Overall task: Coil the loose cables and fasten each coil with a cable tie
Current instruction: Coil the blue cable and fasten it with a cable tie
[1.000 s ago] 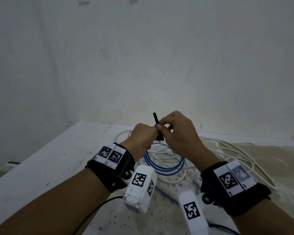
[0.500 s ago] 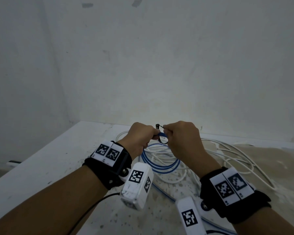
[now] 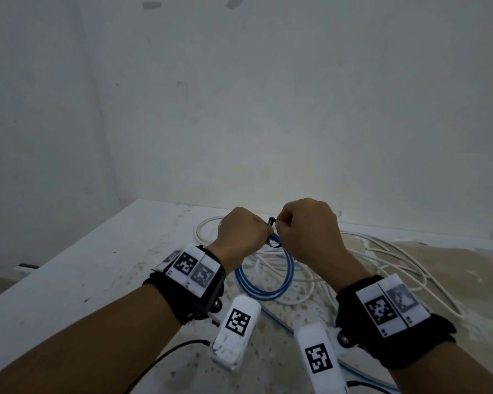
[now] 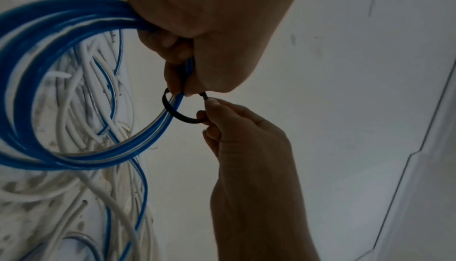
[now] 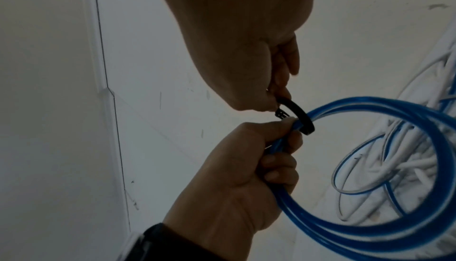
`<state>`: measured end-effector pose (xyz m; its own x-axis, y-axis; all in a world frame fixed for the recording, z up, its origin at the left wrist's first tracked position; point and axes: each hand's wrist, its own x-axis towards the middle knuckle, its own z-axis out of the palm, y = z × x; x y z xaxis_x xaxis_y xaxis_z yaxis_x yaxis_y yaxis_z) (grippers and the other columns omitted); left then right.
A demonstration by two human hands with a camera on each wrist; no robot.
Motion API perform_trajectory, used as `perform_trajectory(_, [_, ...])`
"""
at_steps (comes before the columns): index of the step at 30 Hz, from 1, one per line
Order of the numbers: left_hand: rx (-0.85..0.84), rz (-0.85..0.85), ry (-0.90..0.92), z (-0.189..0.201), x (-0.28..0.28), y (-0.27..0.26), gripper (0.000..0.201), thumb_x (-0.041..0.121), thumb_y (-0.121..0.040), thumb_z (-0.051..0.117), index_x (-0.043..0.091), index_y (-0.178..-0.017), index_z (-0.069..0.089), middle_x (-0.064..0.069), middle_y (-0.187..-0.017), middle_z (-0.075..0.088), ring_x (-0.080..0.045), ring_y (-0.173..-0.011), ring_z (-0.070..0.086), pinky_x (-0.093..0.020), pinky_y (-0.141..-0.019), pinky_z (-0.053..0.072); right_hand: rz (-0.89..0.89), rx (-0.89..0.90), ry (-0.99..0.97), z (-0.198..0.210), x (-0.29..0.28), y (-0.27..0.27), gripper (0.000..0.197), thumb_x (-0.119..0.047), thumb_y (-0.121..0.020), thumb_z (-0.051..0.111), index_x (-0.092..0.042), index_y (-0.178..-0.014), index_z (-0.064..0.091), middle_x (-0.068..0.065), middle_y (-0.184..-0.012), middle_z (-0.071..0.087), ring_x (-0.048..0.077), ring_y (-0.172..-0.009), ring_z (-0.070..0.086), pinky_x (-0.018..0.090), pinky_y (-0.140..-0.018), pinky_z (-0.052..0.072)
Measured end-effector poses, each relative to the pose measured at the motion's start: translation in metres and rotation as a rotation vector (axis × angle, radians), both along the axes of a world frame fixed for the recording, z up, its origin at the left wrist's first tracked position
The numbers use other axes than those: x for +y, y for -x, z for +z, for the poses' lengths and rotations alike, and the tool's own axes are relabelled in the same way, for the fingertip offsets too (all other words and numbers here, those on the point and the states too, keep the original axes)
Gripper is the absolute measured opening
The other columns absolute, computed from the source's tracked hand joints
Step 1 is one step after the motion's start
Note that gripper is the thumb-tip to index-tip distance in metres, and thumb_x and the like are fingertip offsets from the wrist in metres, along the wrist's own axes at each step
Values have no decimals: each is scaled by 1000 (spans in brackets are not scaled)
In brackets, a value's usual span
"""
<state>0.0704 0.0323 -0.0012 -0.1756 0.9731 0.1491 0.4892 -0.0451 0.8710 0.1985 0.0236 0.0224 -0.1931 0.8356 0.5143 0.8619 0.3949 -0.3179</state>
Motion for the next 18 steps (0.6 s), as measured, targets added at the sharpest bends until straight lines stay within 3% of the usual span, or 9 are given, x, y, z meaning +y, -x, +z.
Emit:
perform_trajectory(2, [115,-9,-39,-3,0,-1,23,20,-83,68,2,-70,75,-20,-69,69,-22,-55,50,-31,-58,40,-8,40,24,-1,1,-1,6,-20,-87,66,-15,-89,70,1,-84,70,19,-80,63,29,-70,48])
perform_trajectory(6, [265,-32,-99,1,-2,0,21,22,-87,65,14,-73,79,-4,-67,72,-20,-66,66,-33,-64,52,31,52,99,-4,6,-3,25,-21,-90,66,-19,-115,68,4,-101,73,21,-96,65,32,-87,50])
perform_trajectory(8, [313,-47,-118,3,-3,2,21,24,-87,64,16,-74,79,-2,-67,72,-19,-67,67,-34,-66,54,47,32,128,-3,8,-4,23,-19,-90,64,-20,-112,72,5,-102,72,22,-96,66,32,-88,51])
perform_trajectory(12, [358,-92,-126,5,-5,2,29,24,-88,64,18,-60,71,1,-53,62,-17,-53,56,-30,-58,45,60,90,68,-4,8,-4,9,-18,-88,67,-17,-94,73,4,-85,71,21,-83,65,34,-81,52])
perform_trajectory(15, [309,-136,-120,9,-6,1,28,25,-86,62,11,-63,73,-10,-61,68,-27,-65,67,-41,-68,56,44,133,25,-5,9,-3,5,-19,-86,69,-15,-85,67,-1,-76,65,19,-77,60,30,-70,47])
perform_trajectory(18, [299,-150,-149,10,-5,3,26,26,-86,62,11,-69,76,-11,-67,71,-29,-70,68,-48,-72,56,24,220,21,-4,9,-2,13,-23,-86,70,-17,-78,62,-6,-68,58,13,-69,56,23,-58,38])
